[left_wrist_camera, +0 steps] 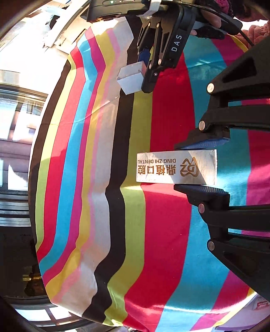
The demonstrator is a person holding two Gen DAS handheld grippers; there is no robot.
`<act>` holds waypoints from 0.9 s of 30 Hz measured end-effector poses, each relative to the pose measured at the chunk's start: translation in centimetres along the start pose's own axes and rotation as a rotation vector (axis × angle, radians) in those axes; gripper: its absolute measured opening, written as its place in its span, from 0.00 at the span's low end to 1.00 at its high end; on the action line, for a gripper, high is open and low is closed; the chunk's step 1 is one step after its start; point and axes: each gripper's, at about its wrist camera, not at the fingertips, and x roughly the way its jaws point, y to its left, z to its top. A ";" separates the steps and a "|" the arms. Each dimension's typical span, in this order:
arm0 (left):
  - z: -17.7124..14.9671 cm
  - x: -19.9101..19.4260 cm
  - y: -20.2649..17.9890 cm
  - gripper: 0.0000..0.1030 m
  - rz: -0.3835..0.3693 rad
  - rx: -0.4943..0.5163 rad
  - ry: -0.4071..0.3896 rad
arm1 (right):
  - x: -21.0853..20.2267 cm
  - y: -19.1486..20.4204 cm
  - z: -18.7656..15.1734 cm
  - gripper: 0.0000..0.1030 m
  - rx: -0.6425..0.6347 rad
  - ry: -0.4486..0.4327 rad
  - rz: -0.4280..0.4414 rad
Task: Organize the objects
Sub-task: 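Carry the Dingzhi Dental box and white square box over the storage box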
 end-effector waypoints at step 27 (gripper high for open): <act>-6.9 -6.5 3.1 0.31 0.070 -0.062 -0.048 | -6.3 9.9 -4.1 0.52 -0.269 -0.019 0.104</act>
